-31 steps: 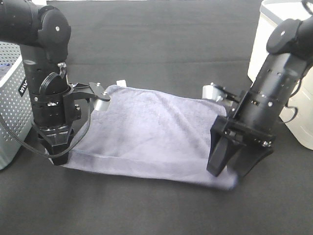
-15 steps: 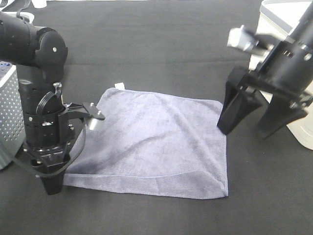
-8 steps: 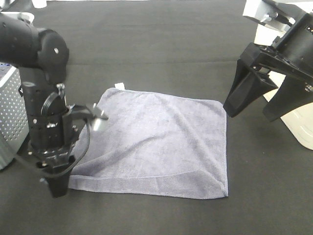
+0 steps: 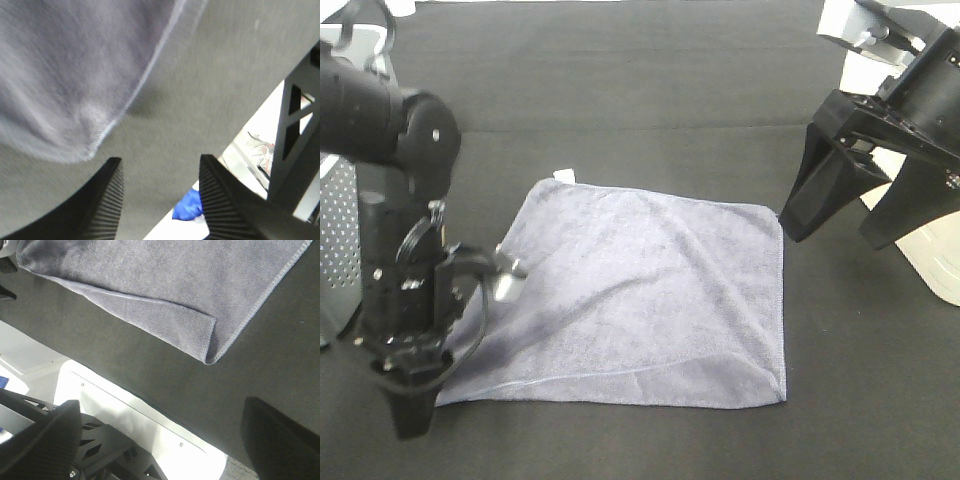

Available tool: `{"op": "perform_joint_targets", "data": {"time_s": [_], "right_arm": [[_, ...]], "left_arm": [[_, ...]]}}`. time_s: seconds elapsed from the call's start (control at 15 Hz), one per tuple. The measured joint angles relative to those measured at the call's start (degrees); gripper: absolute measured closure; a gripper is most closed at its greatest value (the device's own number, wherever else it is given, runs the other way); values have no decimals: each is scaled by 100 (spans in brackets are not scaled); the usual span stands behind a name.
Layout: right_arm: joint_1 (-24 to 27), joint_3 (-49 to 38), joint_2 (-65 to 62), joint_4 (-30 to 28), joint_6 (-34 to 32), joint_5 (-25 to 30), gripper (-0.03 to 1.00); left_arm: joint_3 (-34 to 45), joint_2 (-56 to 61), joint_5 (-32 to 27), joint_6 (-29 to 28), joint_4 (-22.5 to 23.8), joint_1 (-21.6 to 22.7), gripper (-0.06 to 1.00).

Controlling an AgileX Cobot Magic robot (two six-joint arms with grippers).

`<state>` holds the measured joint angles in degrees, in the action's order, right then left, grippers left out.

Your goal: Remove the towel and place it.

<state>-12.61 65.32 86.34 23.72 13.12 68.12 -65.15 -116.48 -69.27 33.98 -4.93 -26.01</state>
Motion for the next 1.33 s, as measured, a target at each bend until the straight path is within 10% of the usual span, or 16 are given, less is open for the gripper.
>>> {"op": "perform_joint_targets", "data": {"time_s": [0.33,0.93,1.33], "right_arm": [[0,0,0,-46,46,-510,14],[-573,-1524,40,-189,172,-3369,18],[-1467,-1799,951,-1301,-372,-4423,19]], "left_arm": [[17,149,212,-653,92,0,49],[-241,1043,34,-2859,424,0,49],[-241,1060,0,-3002,739,0,49]]}}
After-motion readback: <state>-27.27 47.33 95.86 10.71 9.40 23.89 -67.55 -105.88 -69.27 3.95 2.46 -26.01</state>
